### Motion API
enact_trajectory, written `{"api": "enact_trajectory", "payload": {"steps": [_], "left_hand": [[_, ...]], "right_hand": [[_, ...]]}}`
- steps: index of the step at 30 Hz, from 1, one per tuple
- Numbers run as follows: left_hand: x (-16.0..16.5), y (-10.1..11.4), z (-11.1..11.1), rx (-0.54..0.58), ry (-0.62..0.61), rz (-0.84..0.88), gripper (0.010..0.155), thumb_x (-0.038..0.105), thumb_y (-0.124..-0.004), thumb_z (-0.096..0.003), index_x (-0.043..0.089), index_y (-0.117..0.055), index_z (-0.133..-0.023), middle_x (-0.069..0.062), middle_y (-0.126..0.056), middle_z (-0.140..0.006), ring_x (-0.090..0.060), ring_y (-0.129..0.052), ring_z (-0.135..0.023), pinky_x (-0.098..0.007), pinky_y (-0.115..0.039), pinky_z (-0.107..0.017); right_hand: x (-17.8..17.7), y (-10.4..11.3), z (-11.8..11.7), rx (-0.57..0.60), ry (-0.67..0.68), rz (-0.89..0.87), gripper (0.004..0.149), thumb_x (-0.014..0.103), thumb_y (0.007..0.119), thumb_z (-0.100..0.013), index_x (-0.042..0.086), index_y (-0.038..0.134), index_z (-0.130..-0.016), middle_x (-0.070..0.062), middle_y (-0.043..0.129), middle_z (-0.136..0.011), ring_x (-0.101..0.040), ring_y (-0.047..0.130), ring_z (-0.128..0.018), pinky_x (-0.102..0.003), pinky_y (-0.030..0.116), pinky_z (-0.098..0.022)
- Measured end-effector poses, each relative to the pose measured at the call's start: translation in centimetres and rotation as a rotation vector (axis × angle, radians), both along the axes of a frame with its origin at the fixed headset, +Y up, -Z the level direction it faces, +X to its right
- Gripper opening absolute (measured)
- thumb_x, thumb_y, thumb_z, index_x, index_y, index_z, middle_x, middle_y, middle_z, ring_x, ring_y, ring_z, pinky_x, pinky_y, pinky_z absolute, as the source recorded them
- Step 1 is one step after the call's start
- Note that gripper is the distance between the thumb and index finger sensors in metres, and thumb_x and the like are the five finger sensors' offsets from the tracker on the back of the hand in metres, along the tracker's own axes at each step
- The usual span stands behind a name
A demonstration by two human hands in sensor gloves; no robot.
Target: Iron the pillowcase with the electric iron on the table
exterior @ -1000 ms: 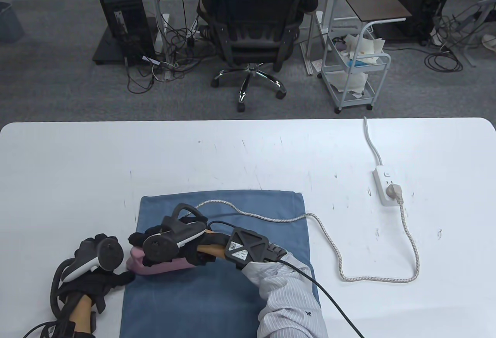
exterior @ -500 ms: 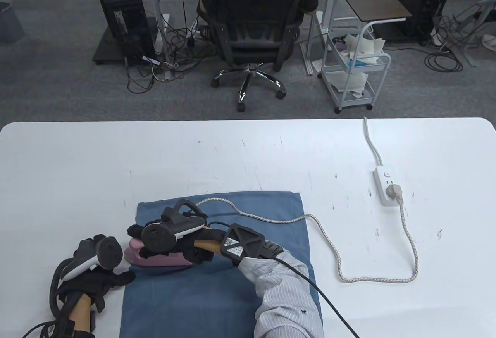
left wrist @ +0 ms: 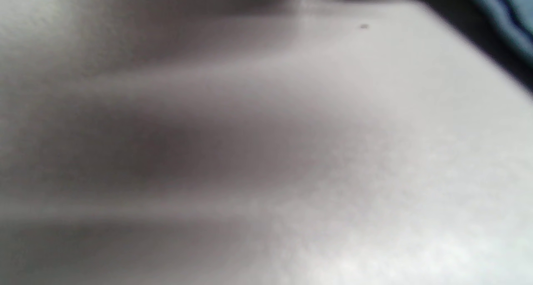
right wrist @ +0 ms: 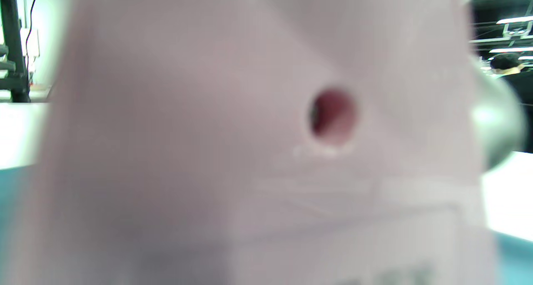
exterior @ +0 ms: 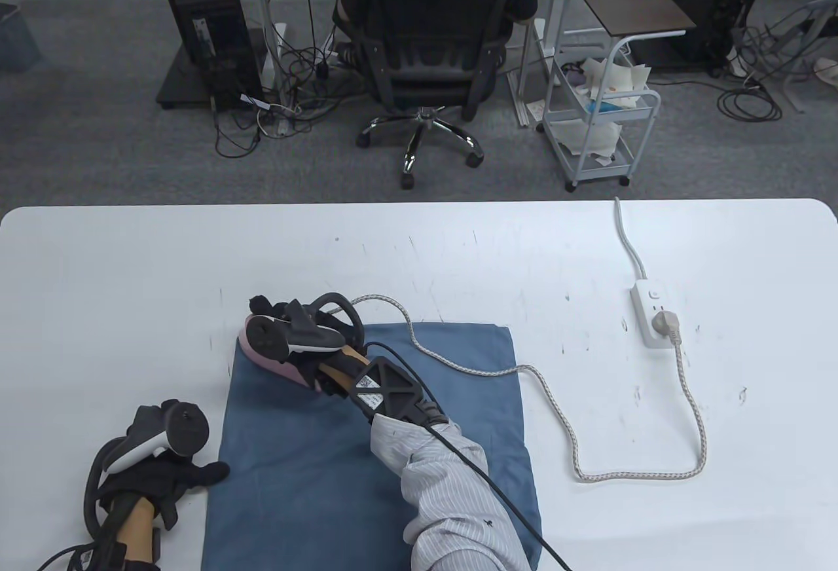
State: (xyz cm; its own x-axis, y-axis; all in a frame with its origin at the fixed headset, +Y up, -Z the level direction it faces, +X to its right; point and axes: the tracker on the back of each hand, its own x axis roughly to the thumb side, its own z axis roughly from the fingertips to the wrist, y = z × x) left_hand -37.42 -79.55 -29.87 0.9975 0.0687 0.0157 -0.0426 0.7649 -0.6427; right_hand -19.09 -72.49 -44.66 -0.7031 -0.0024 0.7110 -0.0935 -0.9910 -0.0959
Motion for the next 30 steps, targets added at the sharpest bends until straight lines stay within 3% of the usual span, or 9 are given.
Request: {"api": "enact_trajectory", "payload": {"steps": [4,7,10,13,14,17,23,27,30], "left_hand": [[0.1,0.4,0.2,0.084,-0.006,0.029,0.101,0.062,-0.051,-0.0495,0.005,0.01,-0.107,-0.028,0.018,-0.106,-0.056,0.011,-0.094,-0.063,-0.005,-0.066],[0.7,0.9,0.1,0.129,-0.033,0.121,0.101,0.063,-0.053,-0.048,0.008,0.007,-0.108,-0.028,0.017,-0.107,-0.055,0.011,-0.094,-0.063,-0.005,-0.067],[1.9,0.8,0.1,0.08,-0.116,0.178,0.104,0.068,-0.057,-0.0423,0.017,0.003,-0.11,-0.026,0.017,-0.108,-0.055,0.013,-0.093,-0.063,-0.004,-0.066],[2.7,0.3,0.0,0.013,-0.182,0.116,0.104,0.071,-0.058,-0.0388,0.022,-0.003,-0.112,-0.025,0.016,-0.11,-0.055,0.014,-0.092,-0.063,-0.002,-0.065],[2.8,0.1,0.0,-0.003,-0.194,0.085,0.107,0.071,-0.058,-0.0383,0.02,0.002,-0.111,-0.026,0.016,-0.11,-0.055,0.014,-0.092,-0.063,-0.003,-0.065],[2.9,-0.1,-0.1,-0.004,-0.19,0.065,0.109,0.072,-0.057,-0.0382,0.019,0.005,-0.11,-0.026,0.016,-0.11,-0.055,0.015,-0.092,-0.063,-0.002,-0.064],[3.3,0.3,0.1,0.009,-0.2,0.106,0.113,0.073,-0.057,-0.0373,0.013,0.005,-0.111,-0.027,0.02,-0.107,-0.056,0.017,-0.091,-0.064,-0.001,-0.064],[4.9,0.9,0.2,0.029,-0.289,0.099,0.11,0.071,-0.062,-0.0362,0.02,-0.001,-0.112,-0.022,0.015,-0.111,-0.055,0.014,-0.092,-0.063,-0.002,-0.064],[5.2,0.0,0.1,-0.05,-0.323,-0.052,0.112,0.07,-0.063,-0.0362,0.021,0.008,-0.107,-0.02,0.015,-0.111,-0.055,0.012,-0.093,-0.063,-0.004,-0.065]], "right_hand": [[0.9,1.5,2.8,0.074,0.135,-0.021,0.067,0.044,0.062,-0.054,0.003,0.052,-0.107,-0.008,0.089,-0.074,-0.014,0.095,-0.039,-0.029,0.086,-0.033],[1.9,2.2,5.4,-0.005,0.25,-0.043,0.067,0.043,0.061,-0.055,0.002,0.053,-0.107,-0.008,0.089,-0.074,-0.014,0.096,-0.038,-0.029,0.087,-0.032],[2.9,2.0,8.1,-0.066,0.36,-0.031,0.067,0.042,0.059,-0.056,-0.001,0.052,-0.107,-0.01,0.089,-0.074,-0.015,0.096,-0.039,-0.029,0.087,-0.032],[3.8,1.4,10.4,-0.034,0.437,0.038,0.068,0.042,0.057,-0.056,-0.002,0.051,-0.107,-0.009,0.088,-0.075,-0.014,0.095,-0.039,-0.029,0.086,-0.032],[4.2,1.0,11.0,-0.019,0.455,0.06,0.068,0.042,0.057,-0.056,-0.002,0.051,-0.107,-0.009,0.088,-0.075,-0.014,0.095,-0.039,-0.028,0.087,-0.032],[5.1,0.2,11.2,-0.009,0.446,0.054,0.068,0.042,0.056,-0.056,-0.002,0.05,-0.107,-0.008,0.087,-0.075,-0.014,0.095,-0.04,-0.028,0.087,-0.033],[6.2,-0.1,8.3,0.019,0.283,0.011,0.069,0.042,0.056,-0.056,-0.004,0.05,-0.107,-0.009,0.087,-0.075,-0.014,0.095,-0.039,-0.028,0.086,-0.032],[6.8,1.1,11.1,0.123,0.371,-0.037,0.069,0.041,0.057,-0.056,-0.004,0.049,-0.106,-0.008,0.085,-0.073,-0.012,0.094,-0.037,-0.027,0.086,-0.031],[6.9,1.4,14.0,0.033,0.496,0.001,0.068,0.041,0.057,-0.056,-0.004,0.05,-0.107,-0.009,0.087,-0.073,-0.012,0.094,-0.036,-0.027,0.086,-0.03]]}}
